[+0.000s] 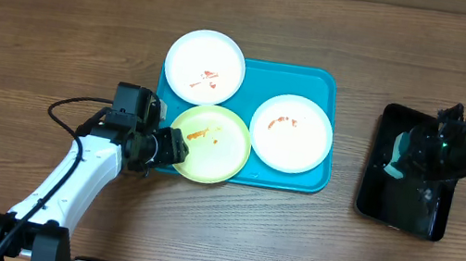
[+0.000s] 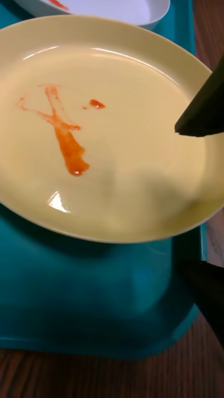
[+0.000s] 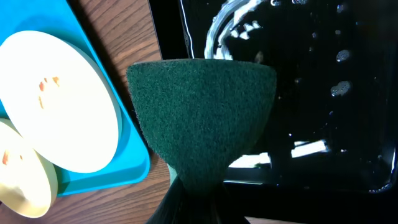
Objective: Clean dirty plates on tray and stack at the side
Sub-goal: 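Reach the left gripper to the yellow plate rim and grasp it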
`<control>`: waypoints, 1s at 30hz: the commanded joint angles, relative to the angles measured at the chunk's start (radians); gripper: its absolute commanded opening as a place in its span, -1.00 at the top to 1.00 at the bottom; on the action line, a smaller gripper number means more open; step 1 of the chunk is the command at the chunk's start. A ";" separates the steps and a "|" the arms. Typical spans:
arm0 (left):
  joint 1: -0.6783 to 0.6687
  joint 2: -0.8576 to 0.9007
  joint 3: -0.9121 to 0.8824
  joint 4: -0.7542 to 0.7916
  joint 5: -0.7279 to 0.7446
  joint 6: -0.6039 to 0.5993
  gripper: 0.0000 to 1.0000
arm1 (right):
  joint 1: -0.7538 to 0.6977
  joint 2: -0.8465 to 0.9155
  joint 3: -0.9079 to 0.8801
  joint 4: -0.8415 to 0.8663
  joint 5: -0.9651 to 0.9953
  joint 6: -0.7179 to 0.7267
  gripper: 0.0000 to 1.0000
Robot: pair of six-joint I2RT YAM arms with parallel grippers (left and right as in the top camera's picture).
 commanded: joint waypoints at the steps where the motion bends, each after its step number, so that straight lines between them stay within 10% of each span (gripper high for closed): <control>1: -0.009 0.005 0.008 0.004 -0.021 -0.014 -0.26 | -0.001 -0.015 0.019 0.001 -0.005 -0.005 0.93; 16: -0.045 0.095 0.000 0.029 -0.045 -0.026 -0.29 | -0.001 -0.015 0.019 -0.003 -0.005 -0.007 0.93; 23: -0.044 0.096 0.000 0.047 -0.044 -0.026 0.61 | -0.001 -0.015 0.019 -0.003 -0.005 -0.007 0.92; 30: -0.044 0.096 0.000 0.045 -0.045 -0.026 0.71 | -0.001 -0.015 0.019 -0.006 -0.010 -0.007 0.92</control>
